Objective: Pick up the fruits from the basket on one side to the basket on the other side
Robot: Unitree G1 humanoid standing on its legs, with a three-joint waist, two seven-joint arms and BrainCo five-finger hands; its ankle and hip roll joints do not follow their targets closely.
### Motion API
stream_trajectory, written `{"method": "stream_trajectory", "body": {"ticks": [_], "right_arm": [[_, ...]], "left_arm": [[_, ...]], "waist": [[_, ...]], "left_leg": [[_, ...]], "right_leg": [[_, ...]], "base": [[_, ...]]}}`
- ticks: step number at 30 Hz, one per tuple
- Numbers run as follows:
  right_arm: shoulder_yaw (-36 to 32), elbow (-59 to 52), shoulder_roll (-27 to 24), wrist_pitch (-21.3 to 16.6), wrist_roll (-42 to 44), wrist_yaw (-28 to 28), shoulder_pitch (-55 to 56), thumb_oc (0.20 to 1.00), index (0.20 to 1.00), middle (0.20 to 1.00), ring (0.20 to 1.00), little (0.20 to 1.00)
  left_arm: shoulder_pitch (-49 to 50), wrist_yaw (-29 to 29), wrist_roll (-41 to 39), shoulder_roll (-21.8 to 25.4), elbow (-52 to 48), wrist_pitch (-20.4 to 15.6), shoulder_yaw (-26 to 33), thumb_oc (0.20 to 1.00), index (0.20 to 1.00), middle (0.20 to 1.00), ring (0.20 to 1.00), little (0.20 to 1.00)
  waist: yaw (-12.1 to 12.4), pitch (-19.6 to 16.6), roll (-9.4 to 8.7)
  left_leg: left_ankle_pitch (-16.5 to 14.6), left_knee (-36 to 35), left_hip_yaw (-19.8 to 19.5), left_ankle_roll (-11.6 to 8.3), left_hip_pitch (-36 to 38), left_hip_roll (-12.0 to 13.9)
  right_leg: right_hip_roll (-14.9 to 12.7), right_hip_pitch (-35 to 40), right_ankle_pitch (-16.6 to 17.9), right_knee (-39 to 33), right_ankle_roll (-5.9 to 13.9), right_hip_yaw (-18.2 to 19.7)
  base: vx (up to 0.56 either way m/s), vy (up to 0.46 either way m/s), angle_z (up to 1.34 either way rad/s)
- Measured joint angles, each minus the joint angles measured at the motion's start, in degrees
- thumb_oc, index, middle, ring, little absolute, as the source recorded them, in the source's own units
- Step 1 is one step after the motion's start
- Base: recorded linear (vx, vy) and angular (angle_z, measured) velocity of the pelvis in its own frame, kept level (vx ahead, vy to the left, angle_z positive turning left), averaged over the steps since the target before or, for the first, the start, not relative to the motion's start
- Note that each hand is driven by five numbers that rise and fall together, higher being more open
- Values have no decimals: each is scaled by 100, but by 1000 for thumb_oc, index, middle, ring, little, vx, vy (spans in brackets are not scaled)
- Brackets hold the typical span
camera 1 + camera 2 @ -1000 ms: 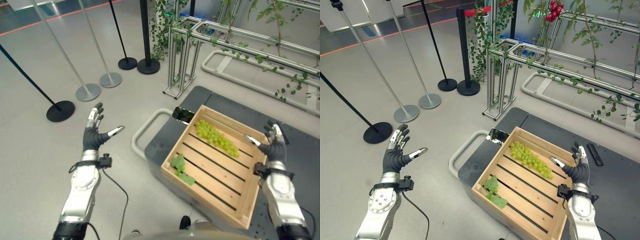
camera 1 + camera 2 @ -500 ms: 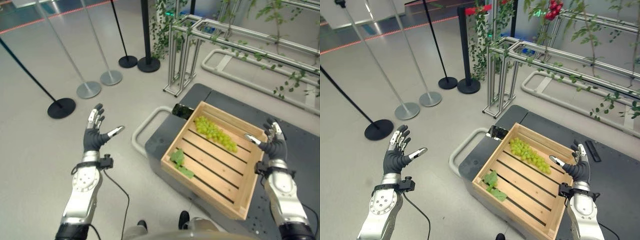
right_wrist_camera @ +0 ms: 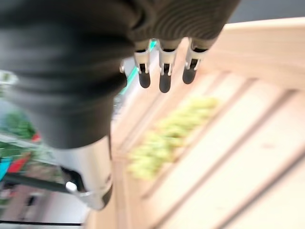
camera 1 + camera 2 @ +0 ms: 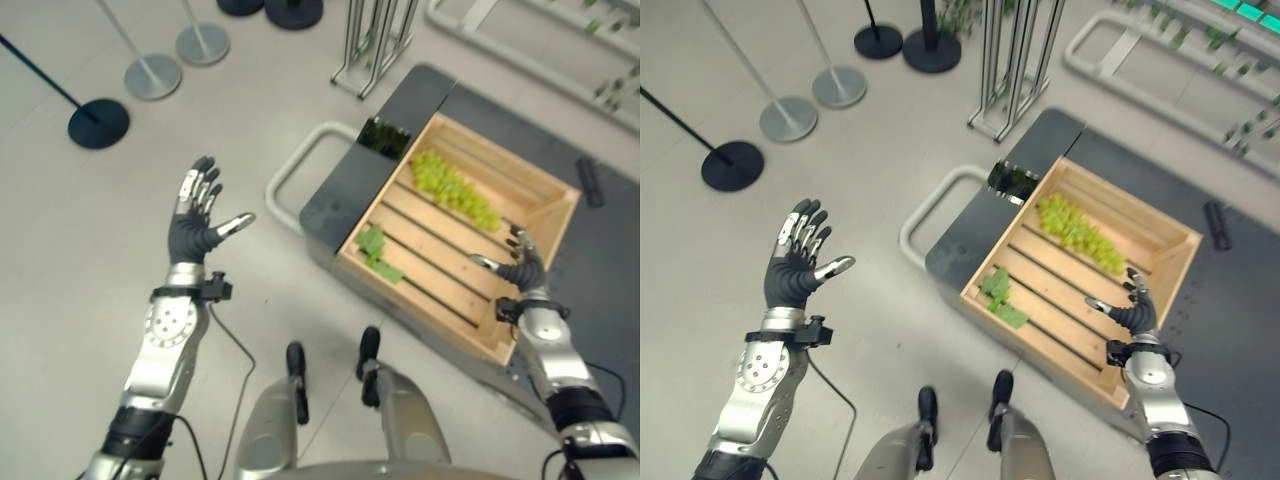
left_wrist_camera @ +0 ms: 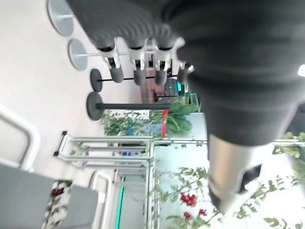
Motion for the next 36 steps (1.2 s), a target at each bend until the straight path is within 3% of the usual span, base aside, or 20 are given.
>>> {"method": "stream_trajectory", "body": {"ticks": [6,10,16,21,36], "right_arm": [[348,346,-418,50,-19,-110,-697,1000,1000,1000,1000,1000],[587,1158,-777,94,-18,-208,-1483,1000,1000,1000,1000,1000],[910,1805,-1519,216,-170,-284,-2361,1000,1000,1000,1000,1000],[1165,2102,-2006,234,-233,-493,-3213,1000,1000,1000,1000,1000],[2642,3180,-2118,435,-604,-563,-4894,1000,1000,1000,1000,1000]], "left_arm": [[-41,103,-90,-154,-55,-59,-7,1000,1000,1000,1000,1000],[-44,194,-98,-138,-99,-60,-17,1000,1000,1000,1000,1000],[-167,301,-101,-137,-182,-99,-130,1000,1000,1000,1000,1000],[-235,415,-92,-138,-198,-100,-230,1000,1000,1000,1000,1000],[-697,794,31,-75,-290,-116,-412,1000,1000,1000,1000,1000]], "waist": [[5,288,143],[28,331,180],[200,377,141],[154,411,78],[164,470,-162]], "left_leg": [[132,-114,-77,-83,-413,85],[176,-182,-134,-111,-602,104],[188,-193,-180,-111,-761,101],[285,-246,-377,-151,-994,112],[323,-223,-504,-168,-1284,112]], "right_leg": [[93,-352,96,-147,-101,-117],[129,-534,115,-200,-131,-161],[124,-668,114,-209,-135,-188],[152,-788,145,-305,-179,-348],[149,-996,151,-313,-184,-381]], "base": [[9,-56,4],[8,-31,5],[4,-35,3],[22,-42,17],[4,-5,3]]}}
